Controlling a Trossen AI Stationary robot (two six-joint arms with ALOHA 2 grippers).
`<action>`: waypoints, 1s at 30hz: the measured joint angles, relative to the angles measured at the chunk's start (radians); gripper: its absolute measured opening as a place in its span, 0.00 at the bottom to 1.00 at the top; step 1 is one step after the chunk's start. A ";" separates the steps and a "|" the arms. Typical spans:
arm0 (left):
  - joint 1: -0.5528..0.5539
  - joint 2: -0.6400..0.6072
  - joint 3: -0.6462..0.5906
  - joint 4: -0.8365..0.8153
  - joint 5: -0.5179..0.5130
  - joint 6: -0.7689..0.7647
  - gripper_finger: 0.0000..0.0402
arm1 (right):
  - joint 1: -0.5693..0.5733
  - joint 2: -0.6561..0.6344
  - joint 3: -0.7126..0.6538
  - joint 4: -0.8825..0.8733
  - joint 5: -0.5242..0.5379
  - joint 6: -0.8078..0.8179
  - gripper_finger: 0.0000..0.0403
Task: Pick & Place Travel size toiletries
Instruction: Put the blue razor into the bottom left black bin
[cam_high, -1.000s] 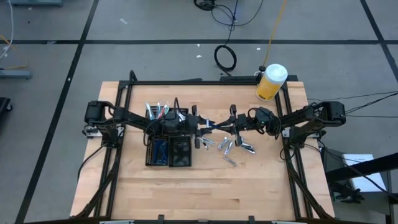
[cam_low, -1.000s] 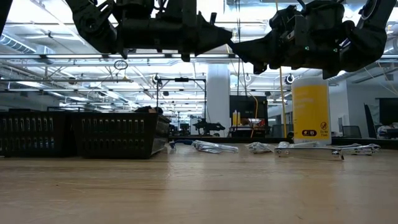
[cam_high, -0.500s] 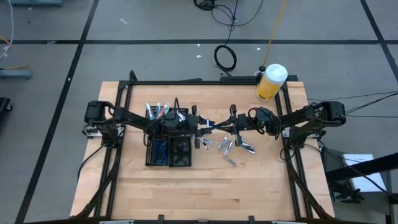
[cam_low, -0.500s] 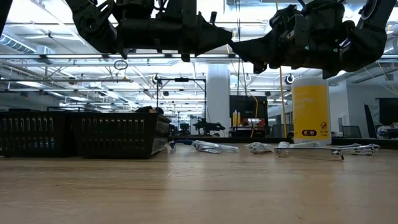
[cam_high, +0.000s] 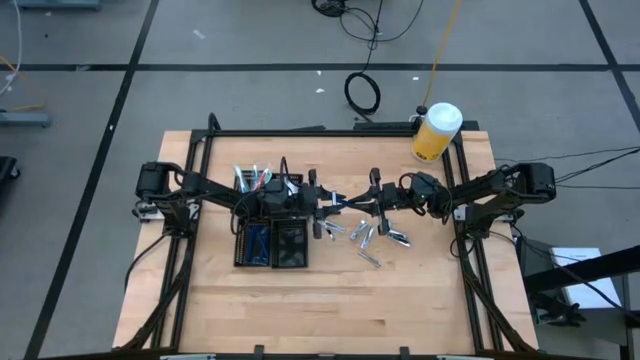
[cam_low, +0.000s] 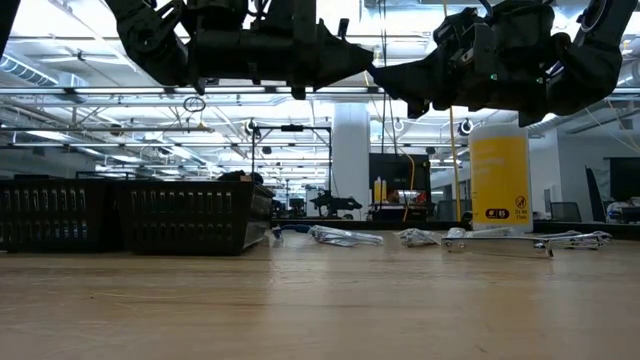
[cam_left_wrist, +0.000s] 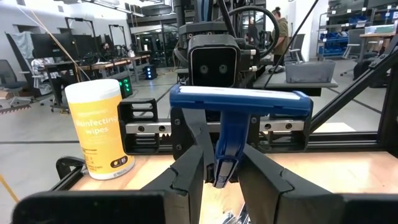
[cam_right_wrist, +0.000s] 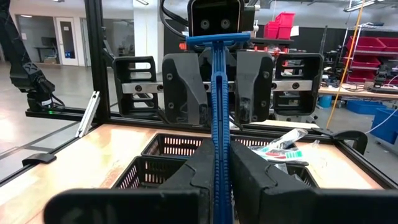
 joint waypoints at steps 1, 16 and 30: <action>0.000 0.000 0.000 0.000 0.000 0.000 0.23 | 0.000 0.000 0.000 0.000 0.000 0.000 0.05; 0.000 0.000 0.000 0.000 0.000 0.003 0.23 | 0.000 0.000 0.000 -0.003 0.000 0.000 0.05; 0.000 0.000 0.000 -0.001 0.001 0.011 0.18 | 0.000 0.000 0.000 -0.003 0.000 0.000 0.05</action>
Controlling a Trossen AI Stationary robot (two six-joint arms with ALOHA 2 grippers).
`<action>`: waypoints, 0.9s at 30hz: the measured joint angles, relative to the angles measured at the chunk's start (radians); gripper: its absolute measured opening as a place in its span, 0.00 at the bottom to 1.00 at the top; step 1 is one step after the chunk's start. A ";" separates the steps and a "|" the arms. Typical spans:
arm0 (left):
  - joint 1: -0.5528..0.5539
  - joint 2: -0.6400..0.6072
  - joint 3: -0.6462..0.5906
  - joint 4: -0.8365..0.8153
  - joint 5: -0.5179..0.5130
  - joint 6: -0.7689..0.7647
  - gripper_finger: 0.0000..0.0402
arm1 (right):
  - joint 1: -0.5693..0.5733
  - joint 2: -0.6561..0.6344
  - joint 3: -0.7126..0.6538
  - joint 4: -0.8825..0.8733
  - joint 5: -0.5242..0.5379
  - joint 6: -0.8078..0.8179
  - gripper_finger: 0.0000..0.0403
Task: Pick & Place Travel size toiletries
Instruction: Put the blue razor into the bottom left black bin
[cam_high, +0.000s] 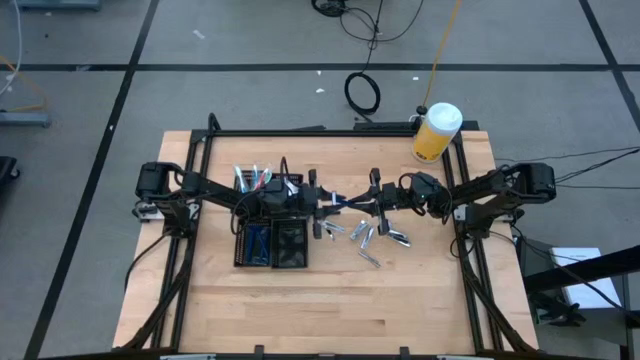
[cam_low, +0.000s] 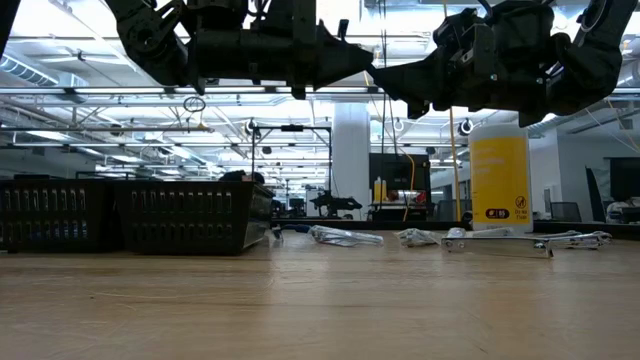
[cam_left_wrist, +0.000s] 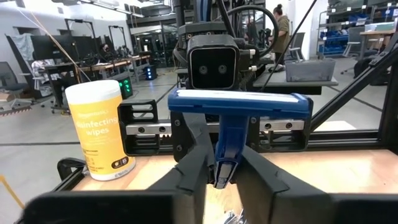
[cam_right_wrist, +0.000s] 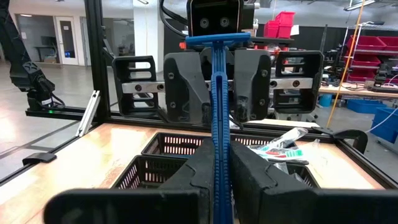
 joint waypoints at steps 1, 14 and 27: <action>0.000 0.000 0.000 -0.001 0.001 0.003 0.15 | 0.000 0.000 0.000 0.000 0.001 0.000 0.05; 0.001 0.000 0.000 -0.011 0.005 0.007 0.03 | 0.000 0.000 0.000 -0.003 0.001 -0.001 0.06; 0.002 -0.046 0.000 -0.079 -0.012 -0.001 0.03 | -0.002 0.000 0.000 -0.110 0.003 0.061 0.49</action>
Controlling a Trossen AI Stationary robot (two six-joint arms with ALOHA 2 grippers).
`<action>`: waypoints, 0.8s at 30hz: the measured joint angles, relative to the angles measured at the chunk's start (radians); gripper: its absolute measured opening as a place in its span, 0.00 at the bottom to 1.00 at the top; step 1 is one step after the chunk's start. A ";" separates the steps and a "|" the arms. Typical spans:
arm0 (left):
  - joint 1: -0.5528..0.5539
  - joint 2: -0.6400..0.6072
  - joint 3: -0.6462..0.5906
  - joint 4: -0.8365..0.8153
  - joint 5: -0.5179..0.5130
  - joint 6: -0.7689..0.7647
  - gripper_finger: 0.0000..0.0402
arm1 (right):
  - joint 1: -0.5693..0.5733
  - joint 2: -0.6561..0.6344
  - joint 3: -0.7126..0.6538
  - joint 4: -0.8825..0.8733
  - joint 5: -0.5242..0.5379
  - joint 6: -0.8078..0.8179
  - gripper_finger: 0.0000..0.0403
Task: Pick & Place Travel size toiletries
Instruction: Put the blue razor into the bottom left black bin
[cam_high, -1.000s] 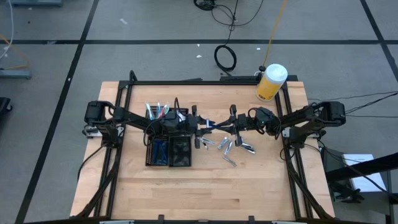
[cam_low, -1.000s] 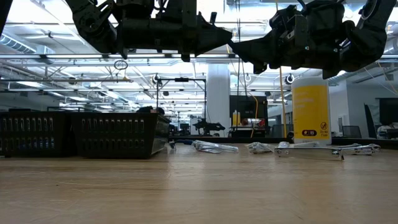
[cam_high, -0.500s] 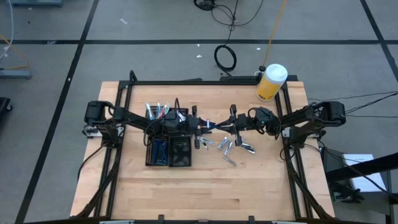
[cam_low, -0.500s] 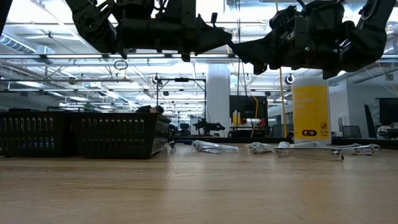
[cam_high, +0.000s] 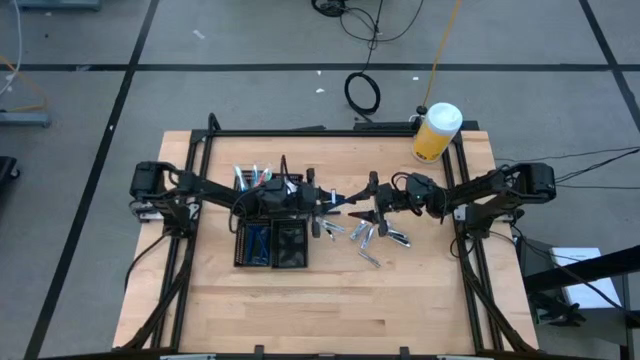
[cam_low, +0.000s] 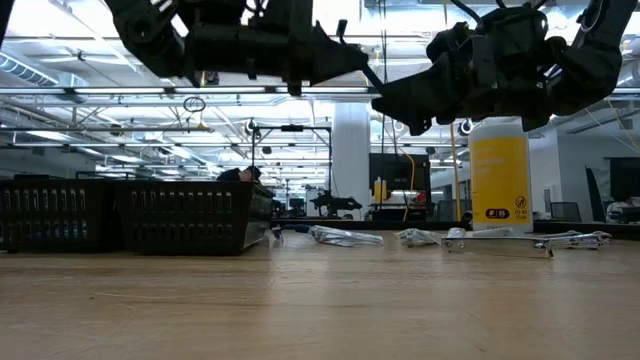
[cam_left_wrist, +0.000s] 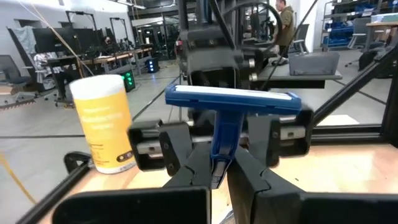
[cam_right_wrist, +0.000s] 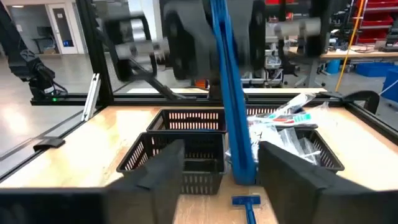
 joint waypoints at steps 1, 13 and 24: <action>0.000 -0.026 0.000 -0.037 -0.008 0.000 0.03 | 0.000 -0.004 0.000 -0.004 0.001 0.006 0.53; -0.096 -0.526 -0.009 -0.918 -0.329 -0.242 0.02 | -0.024 -0.157 0.000 -0.220 0.003 0.010 0.71; -0.405 -0.822 -0.203 -1.422 -0.374 -1.031 0.02 | -0.026 -0.190 0.000 -0.253 0.002 0.010 0.67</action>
